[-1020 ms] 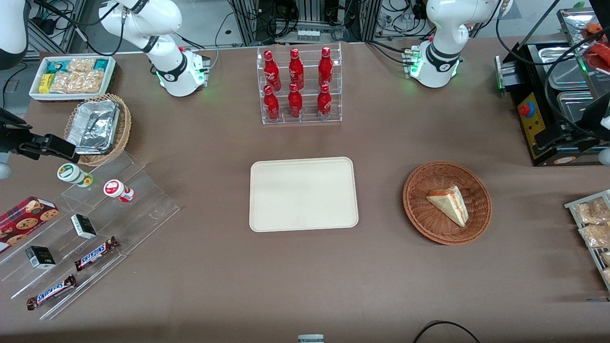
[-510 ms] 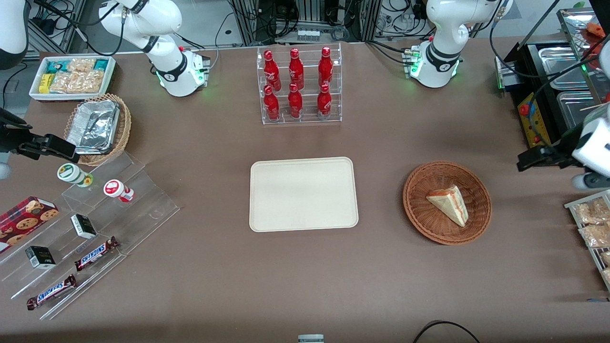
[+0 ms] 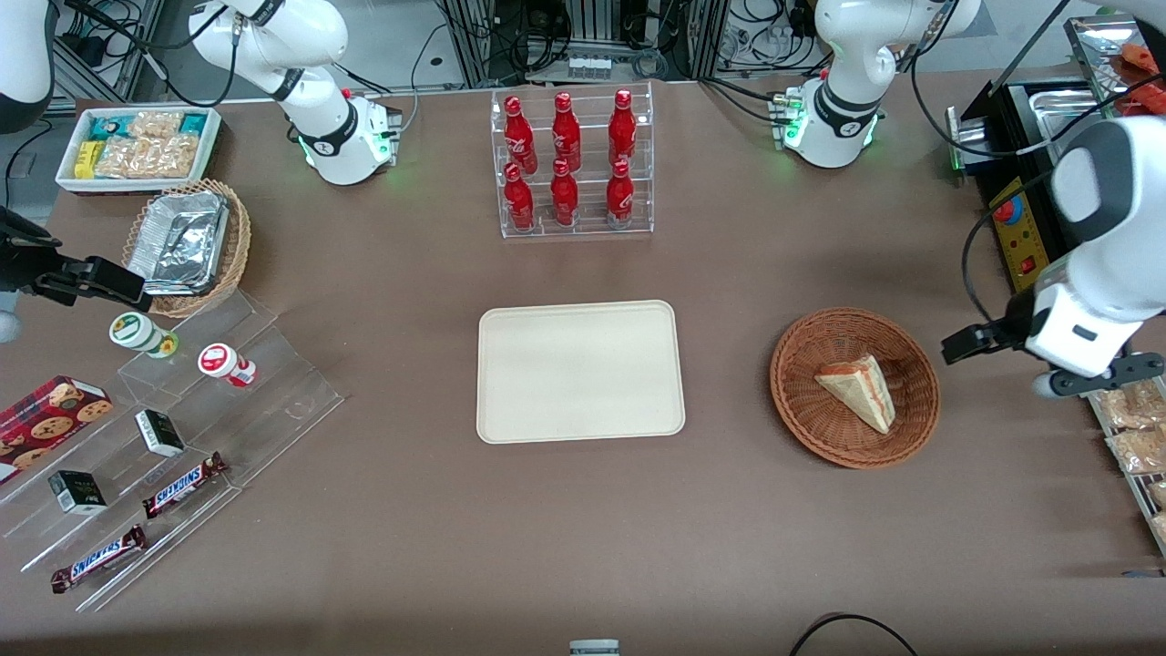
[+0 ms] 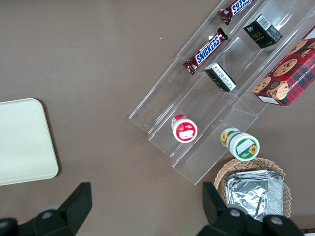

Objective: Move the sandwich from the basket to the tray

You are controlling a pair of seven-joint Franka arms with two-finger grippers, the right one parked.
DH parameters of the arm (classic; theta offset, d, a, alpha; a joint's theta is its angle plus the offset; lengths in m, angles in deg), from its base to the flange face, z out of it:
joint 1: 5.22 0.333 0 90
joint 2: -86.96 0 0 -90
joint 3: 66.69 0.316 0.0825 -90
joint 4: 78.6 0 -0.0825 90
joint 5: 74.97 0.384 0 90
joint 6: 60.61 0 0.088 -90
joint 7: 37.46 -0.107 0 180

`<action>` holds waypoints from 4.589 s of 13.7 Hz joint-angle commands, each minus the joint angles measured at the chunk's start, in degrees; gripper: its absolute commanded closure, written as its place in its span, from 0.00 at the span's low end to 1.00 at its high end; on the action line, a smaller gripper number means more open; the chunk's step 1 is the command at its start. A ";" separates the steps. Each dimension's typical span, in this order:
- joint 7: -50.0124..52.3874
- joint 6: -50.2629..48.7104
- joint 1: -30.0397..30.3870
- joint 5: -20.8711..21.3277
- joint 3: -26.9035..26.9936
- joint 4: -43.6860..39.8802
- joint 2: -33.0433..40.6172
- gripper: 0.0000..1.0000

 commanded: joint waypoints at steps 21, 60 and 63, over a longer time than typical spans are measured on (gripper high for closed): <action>30.54 31.30 -3.94 -0.43 -1.85 21.03 -5.78 0.00; 43.90 2.20 -22.65 21.18 -28.57 -25.20 -31.00 1.00; 46.53 5.18 -25.65 25.06 -28.57 -26.17 -35.39 1.00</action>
